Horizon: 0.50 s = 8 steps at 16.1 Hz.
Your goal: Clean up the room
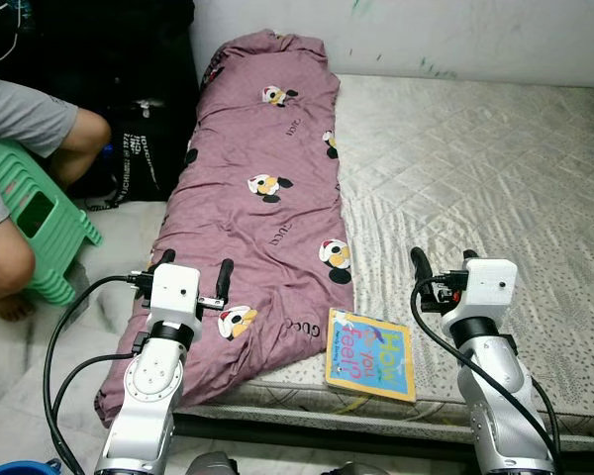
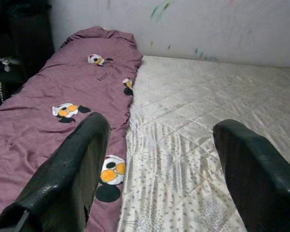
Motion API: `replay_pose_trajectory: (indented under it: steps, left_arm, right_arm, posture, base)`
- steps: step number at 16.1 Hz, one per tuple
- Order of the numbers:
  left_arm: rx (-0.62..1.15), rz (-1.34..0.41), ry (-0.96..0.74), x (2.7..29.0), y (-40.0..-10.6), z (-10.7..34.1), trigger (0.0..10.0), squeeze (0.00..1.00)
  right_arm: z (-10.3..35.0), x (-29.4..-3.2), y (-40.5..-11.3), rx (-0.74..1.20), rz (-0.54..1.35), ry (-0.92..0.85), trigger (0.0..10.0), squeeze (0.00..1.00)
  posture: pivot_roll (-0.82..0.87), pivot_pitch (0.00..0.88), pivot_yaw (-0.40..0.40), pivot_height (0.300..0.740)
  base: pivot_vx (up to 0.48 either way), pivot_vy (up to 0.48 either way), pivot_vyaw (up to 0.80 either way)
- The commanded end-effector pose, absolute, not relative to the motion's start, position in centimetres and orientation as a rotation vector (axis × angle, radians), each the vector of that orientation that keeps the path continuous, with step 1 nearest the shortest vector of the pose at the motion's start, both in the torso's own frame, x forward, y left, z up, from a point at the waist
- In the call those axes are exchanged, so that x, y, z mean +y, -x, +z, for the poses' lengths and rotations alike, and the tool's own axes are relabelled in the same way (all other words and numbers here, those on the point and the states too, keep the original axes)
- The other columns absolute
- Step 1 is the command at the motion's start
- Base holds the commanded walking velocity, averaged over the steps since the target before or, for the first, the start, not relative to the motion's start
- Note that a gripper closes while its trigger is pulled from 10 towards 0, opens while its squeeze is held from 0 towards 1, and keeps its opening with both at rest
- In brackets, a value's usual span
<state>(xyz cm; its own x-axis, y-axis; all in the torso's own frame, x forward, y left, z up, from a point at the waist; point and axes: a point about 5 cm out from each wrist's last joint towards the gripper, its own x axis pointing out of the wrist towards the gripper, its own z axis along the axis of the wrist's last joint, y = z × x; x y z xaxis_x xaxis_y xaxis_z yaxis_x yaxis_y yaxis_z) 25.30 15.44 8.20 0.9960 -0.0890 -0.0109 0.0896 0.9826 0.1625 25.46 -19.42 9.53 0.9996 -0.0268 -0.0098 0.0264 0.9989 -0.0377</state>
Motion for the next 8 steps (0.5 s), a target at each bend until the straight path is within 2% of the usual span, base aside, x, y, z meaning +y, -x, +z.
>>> replay_pose_trajectory:
  steps: [1,5,7,8]
  left_arm:
    - [0.009,-0.103,-0.170,15.31,-25.39,8.25,10.0,0.00]
    - [0.010,-0.108,-0.167,15.23,-25.32,8.28,10.0,0.00]
    - [0.011,-0.114,-0.163,15.18,-25.28,8.31,10.0,0.00]
    - [0.011,-0.118,-0.162,15.14,-25.25,8.32,10.0,0.00]
  right_arm:
    - [9.43,-19.73,-25.34,0.025,-0.046,0.035,10.0,0.00]
    - [9.42,-19.74,-25.35,0.027,-0.043,0.037,10.0,0.00]
    - [9.43,-19.72,-25.33,0.027,-0.040,0.036,10.0,0.00]
    - [9.45,-19.69,-25.31,0.026,-0.037,0.038,10.0,0.00]
  posture:
    - [-0.03,0.089,-0.023,0.740]
    - [-0.03,0.093,-0.026,0.740]
    - [-0.03,0.098,-0.025,0.740]
    - [-0.03,0.099,-0.024,0.740]
  base:
    - [0.000,0.000,-0.44]
    - [0.000,0.000,-0.59]
    - [0.000,0.000,0.00]
    - [0.000,-0.266,0.00]
